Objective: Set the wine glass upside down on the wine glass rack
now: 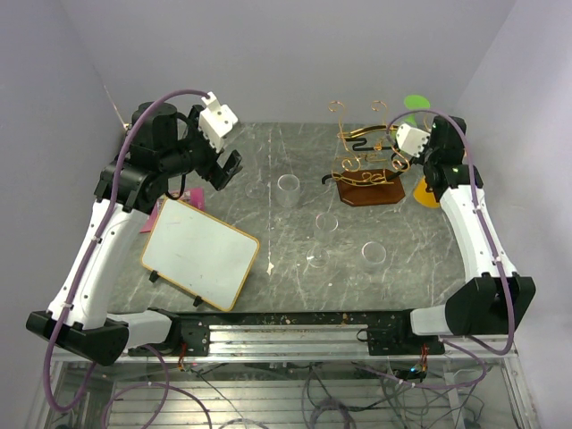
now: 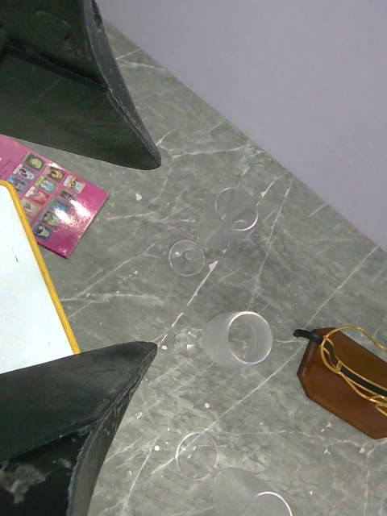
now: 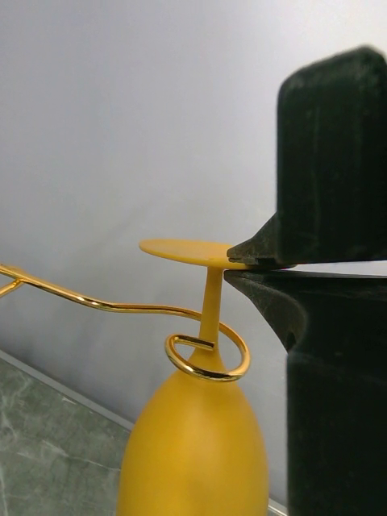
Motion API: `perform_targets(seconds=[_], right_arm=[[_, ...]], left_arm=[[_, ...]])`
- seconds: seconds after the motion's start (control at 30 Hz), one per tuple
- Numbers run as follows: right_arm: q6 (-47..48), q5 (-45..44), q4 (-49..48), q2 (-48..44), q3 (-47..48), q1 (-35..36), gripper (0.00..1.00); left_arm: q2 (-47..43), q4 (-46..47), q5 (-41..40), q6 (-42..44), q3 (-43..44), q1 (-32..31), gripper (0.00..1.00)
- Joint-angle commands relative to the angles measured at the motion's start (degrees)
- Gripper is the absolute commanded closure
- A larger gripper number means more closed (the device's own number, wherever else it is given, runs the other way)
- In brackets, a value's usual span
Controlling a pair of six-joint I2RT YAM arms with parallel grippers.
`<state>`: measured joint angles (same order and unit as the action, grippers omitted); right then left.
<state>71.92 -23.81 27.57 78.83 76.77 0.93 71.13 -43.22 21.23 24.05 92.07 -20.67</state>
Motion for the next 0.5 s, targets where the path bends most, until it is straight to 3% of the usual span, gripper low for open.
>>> perform_targets(seconds=[0.0, 0.47], right_arm=[[-0.96, -1.41, 1.56, -2.45, -0.82, -0.23, 0.98], [-2.22, 1.72, 5.05, -5.0, -1.89, -0.14, 0.96]], left_arm=[[-1.56, -0.22, 1.79, 0.64, -0.3, 0.36, 0.02], [-1.9, -0.23, 2.02, 0.93, -1.01, 0.37, 0.02]])
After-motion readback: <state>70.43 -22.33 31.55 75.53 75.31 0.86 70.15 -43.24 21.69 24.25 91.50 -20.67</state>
